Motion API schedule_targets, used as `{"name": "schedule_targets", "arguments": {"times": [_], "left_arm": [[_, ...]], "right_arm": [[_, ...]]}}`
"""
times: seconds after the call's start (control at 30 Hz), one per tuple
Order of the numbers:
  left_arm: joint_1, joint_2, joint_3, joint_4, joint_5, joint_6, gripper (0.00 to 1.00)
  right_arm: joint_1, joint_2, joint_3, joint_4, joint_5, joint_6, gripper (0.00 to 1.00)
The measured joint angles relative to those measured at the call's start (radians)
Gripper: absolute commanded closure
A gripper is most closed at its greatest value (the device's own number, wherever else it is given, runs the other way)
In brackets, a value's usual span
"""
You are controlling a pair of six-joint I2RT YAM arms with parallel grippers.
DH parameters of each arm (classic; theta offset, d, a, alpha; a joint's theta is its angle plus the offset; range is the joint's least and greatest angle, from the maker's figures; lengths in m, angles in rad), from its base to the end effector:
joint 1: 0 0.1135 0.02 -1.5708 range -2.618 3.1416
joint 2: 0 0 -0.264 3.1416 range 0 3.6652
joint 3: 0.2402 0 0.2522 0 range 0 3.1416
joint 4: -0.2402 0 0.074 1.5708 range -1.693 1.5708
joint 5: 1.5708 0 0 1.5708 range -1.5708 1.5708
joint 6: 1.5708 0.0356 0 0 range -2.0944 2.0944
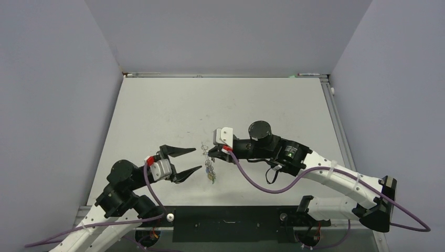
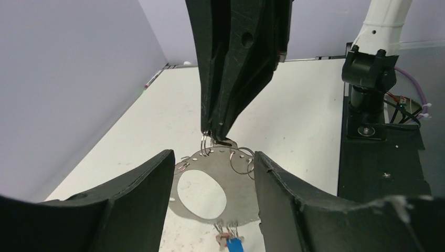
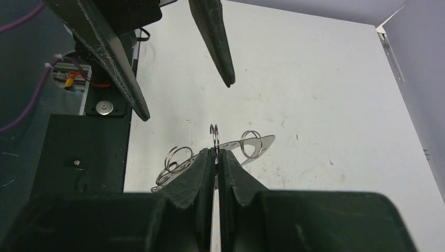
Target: Put the keys on the keyring
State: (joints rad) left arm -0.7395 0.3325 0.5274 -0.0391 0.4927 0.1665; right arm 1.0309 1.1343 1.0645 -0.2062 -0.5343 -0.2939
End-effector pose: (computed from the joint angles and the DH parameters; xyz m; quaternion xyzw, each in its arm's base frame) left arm 0.0649 -0.0820 0.3223 0.4425 0.4856 -0.3603 0.6622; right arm 0.1169 0.2303 0.3670 -0.5987 0.5087 0.4060 0.4668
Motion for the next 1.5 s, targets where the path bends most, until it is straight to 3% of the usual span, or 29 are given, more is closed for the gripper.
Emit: {"name": "schedule_targets", "arguments": {"times": [0.23, 0.4, 0.7, 1.1, 1.5], "left_arm": [[-0.043, 0.066, 0.138, -0.173, -0.074, 0.088, 0.47], [-0.08, 0.133, 0.232, -0.296, -0.077, 0.147, 0.56], [-0.15, 0.241, 0.346, -0.488, -0.098, 0.212, 0.6], [-0.19, 0.314, 0.36, -0.539, -0.138, 0.238, 0.71], [-0.209, 0.33, 0.36, -0.549, -0.163, 0.241, 0.72]], "right_arm": [[0.114, 0.034, 0.082, -0.137, 0.149, -0.046, 0.95], [0.145, 0.037, 0.105, -0.194, 0.184, -0.065, 0.95], [0.169, 0.054, 0.145, -0.238, 0.205, -0.081, 0.95], [0.187, 0.071, 0.158, -0.26, 0.22, -0.092, 0.95], [0.201, 0.09, 0.159, -0.27, 0.221, -0.095, 0.95]]}}
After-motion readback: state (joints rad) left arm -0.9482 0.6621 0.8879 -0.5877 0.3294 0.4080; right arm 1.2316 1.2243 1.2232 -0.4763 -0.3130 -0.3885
